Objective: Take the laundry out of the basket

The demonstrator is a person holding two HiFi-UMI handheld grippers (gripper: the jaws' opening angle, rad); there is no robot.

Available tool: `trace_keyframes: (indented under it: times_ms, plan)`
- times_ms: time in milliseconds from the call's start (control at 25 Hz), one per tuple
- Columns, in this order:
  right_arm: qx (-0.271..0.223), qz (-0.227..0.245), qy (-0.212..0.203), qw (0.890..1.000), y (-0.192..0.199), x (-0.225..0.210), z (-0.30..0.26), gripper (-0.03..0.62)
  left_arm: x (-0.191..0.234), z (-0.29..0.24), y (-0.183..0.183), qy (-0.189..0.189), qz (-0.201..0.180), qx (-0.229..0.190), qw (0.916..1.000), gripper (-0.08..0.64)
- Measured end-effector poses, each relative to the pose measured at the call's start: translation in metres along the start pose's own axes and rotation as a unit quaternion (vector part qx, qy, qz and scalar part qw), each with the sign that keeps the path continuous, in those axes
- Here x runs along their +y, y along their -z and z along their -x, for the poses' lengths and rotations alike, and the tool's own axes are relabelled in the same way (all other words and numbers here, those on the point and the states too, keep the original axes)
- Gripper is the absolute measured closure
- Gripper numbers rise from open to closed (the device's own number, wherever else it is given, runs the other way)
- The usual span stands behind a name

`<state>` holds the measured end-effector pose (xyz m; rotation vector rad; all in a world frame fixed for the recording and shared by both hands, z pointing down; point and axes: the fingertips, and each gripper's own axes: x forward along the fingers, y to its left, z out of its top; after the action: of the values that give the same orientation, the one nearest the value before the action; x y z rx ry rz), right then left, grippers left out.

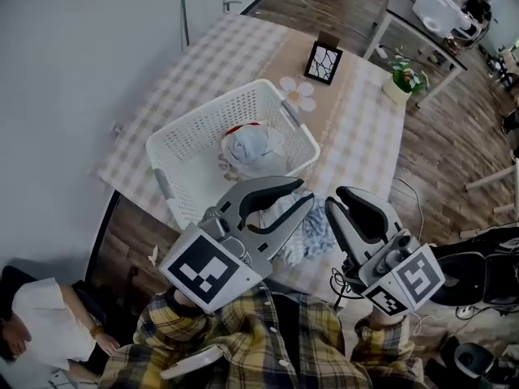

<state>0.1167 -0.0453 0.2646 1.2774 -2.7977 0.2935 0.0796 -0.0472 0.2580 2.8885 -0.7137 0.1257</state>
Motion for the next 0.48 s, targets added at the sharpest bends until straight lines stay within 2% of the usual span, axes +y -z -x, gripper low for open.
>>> trace_keyframes:
  times_ms: [120,240,480]
  plan:
    - [-0.031,0.019,0.014,0.999,-0.027,0.013,-0.012,0.553,0.010,0.014,-0.025,-0.024,-0.008,-0.035,0.9991,0.533]
    - [-0.047,0.029,0.016,0.998,-0.041,0.025,-0.023,0.592,0.016,0.026,-0.039,-0.032,-0.013,-0.060,0.9976,0.548]
    - [-0.064,0.029,0.017,0.997,-0.053,0.036,-0.040,0.595,0.023,0.038,-0.043,-0.035,-0.031,-0.056,0.9973,0.547]
